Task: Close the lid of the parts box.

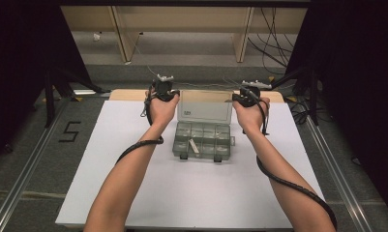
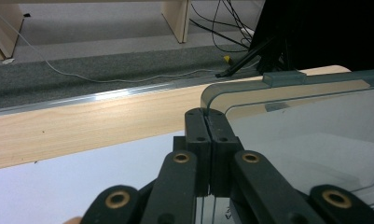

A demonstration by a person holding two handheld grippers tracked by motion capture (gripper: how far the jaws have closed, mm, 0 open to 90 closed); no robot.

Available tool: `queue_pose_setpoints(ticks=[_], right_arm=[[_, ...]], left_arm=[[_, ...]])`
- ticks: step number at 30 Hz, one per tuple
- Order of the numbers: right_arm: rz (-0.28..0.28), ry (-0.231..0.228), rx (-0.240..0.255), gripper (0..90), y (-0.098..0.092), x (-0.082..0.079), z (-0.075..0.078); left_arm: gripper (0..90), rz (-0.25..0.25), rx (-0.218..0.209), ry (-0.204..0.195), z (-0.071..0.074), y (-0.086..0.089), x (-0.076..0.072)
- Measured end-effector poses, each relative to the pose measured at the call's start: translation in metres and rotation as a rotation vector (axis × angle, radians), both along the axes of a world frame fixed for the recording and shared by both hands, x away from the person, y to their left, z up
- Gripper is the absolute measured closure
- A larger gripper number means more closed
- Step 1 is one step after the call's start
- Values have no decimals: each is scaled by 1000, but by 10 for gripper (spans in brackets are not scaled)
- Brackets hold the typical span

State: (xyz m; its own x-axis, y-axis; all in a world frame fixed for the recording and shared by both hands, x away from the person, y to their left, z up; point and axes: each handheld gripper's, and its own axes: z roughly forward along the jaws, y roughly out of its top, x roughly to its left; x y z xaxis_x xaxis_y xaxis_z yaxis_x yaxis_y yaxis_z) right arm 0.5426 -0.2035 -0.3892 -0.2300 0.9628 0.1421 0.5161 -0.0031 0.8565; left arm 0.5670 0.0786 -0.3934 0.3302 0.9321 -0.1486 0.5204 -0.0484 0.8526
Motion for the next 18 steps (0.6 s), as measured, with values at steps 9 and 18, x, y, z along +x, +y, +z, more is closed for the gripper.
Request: queue_pose_setpoints(ticks=[9,18], right_arm=[[4,-8,-6,890,1,-8,1],[13,-27,-14,890,0,-16,1]], left_arm=[[887,-5,2,-19,0,1,-7],[888,-5,0,-31,1,2,-13]])
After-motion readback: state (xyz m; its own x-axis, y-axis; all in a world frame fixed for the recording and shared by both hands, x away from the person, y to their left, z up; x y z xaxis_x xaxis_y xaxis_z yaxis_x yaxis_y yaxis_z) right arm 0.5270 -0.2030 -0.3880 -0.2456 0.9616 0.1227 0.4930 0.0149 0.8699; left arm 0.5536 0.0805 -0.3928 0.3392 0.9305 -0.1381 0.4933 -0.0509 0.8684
